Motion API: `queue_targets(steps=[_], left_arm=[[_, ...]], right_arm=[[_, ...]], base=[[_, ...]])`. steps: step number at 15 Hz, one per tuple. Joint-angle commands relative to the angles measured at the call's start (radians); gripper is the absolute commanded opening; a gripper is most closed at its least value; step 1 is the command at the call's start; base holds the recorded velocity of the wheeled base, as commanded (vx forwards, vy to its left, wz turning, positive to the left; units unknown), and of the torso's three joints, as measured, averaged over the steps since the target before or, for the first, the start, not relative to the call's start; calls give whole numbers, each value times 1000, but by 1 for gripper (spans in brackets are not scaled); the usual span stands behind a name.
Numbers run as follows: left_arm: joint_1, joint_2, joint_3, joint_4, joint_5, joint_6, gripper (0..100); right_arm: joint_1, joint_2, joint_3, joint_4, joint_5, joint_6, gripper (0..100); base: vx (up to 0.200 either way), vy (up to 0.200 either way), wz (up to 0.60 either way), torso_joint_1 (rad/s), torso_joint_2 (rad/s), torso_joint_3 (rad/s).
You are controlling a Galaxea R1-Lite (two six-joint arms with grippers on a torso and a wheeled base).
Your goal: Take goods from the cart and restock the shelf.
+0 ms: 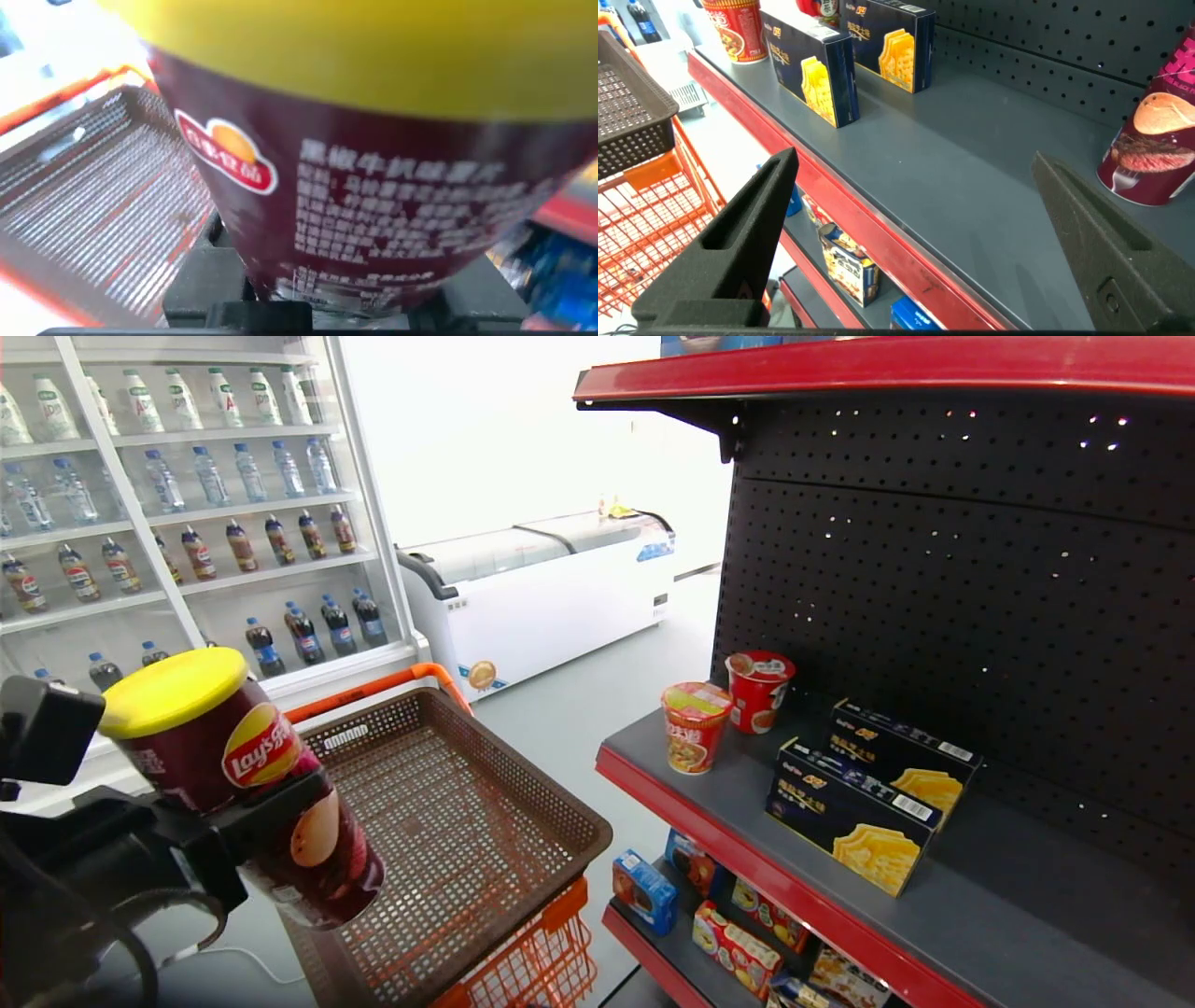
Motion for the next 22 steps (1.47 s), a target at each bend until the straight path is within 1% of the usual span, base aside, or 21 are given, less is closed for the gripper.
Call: queue_targets(steps=[1, 3, 5, 6, 9, 12, 14, 15, 16, 17, 18, 22], left_arm=[[-3, -141, 46, 45, 9, 29, 0], [-12, -213, 74, 76, 12, 27, 0], [-12, -317, 68, 215, 38, 27, 0], [-6, -345, 66, 240, 55, 26, 0], [-11, -390, 38, 252, 57, 17, 0], [3, -388, 19, 251, 52, 20, 0], [0, -394, 20, 254, 54, 23, 0], [-2, -396, 22, 255, 54, 32, 0], [-2, -397, 20, 263, 54, 50, 0], [0, -397, 17, 308, 55, 81, 0], [0, -399, 15, 323, 55, 86, 0], [-2, -405, 11, 326, 54, 84, 0]], right_arm=[[0, 1, 0, 0, 0, 0, 100], [0, 1, 0, 0, 0, 0, 100], [0, 1, 0, 0, 0, 0, 100], [0, 1, 0, 0, 0, 0, 100], [0, 1, 0, 0, 0, 0, 100], [0, 1, 0, 0, 0, 0, 100], [0, 1, 0, 0, 0, -2, 100], [0, 1, 0, 0, 3, -2, 100], [0, 1, 0, 2, 3, -2, 100], [0, 1, 0, 0, 3, 0, 100], [0, 1, 0, 2, 3, -2, 100], [0, 1, 0, 2, 3, -2, 100]], base=[[0, 0, 0, 0, 0, 0], [0, 0, 0, 0, 0, 0], [0, 0, 0, 0, 0, 0], [0, 0, 0, 0, 0, 0], [0, 0, 0, 0, 0, 0], [0, 0, 0, 0, 0, 0], [0, 0, 0, 0, 0, 0], [0, 0, 0, 0, 0, 0], [0, 0, 0, 0, 0, 0], [0, 0, -600, -2, 2, -2], [0, 0, -600, 2, 2, 7], [0, 0, -600, 5, 1, 6]])
